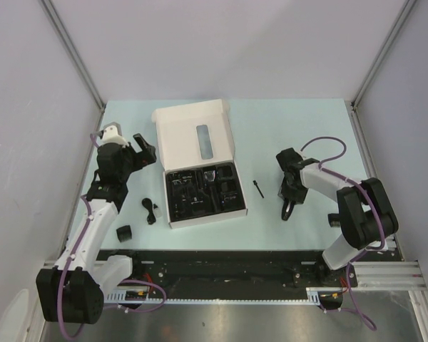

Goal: Sort the hair-cutting tools

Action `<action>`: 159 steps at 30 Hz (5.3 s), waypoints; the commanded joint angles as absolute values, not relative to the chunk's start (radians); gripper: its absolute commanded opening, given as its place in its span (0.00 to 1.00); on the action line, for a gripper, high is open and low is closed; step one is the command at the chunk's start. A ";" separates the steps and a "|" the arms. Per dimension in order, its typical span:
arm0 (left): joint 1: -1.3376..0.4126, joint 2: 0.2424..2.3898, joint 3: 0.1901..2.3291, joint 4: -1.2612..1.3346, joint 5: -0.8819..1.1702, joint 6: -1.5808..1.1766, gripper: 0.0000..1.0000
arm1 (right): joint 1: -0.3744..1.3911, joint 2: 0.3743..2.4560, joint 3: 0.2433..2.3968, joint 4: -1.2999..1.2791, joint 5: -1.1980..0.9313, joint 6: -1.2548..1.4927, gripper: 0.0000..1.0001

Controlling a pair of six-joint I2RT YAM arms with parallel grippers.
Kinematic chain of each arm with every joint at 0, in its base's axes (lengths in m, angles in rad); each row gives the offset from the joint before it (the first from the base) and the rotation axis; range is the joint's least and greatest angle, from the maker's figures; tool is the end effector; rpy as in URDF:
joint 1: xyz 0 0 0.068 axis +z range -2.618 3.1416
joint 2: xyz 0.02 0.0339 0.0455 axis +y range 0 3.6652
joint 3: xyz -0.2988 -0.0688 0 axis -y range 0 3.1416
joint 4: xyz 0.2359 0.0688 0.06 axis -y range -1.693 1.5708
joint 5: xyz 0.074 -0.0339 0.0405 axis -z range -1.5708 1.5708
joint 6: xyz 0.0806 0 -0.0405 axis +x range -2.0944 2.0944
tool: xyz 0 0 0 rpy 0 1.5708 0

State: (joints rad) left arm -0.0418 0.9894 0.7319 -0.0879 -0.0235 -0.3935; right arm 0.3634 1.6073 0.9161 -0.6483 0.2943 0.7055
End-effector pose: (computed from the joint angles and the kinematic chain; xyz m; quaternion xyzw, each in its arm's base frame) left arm 0.2446 -0.0083 0.3088 -0.1498 0.8042 -0.1148 0.5635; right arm 0.2752 0.0796 0.1608 0.1839 0.9654 -0.0672 0.1724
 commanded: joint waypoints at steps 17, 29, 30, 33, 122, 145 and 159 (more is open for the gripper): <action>-0.043 0.965 0.744 -0.075 -0.008 -0.440 1.00 | 0.426 1.315 0.926 -0.431 0.245 0.522 0.01; -0.043 0.962 0.747 -0.077 0.060 -0.439 1.00 | 0.647 1.431 1.155 -0.302 0.120 0.367 0.01; -0.043 0.962 0.744 -0.077 0.070 -0.440 1.00 | 0.663 1.443 1.163 -0.281 0.112 0.362 0.01; -0.043 0.956 0.733 -0.077 0.089 -0.446 1.00 | 0.712 1.508 1.201 -0.250 0.100 0.351 0.01; -0.133 1.080 0.723 -0.284 0.114 -0.382 1.00 | 0.888 1.994 1.723 -0.807 0.178 0.667 0.62; -0.132 1.091 0.718 -0.288 0.121 -0.390 1.00 | 0.890 1.937 1.572 -0.778 0.057 0.586 0.24; -0.129 1.097 0.747 -0.304 0.112 -0.391 1.00 | 0.894 1.806 1.578 -0.747 0.167 0.574 0.34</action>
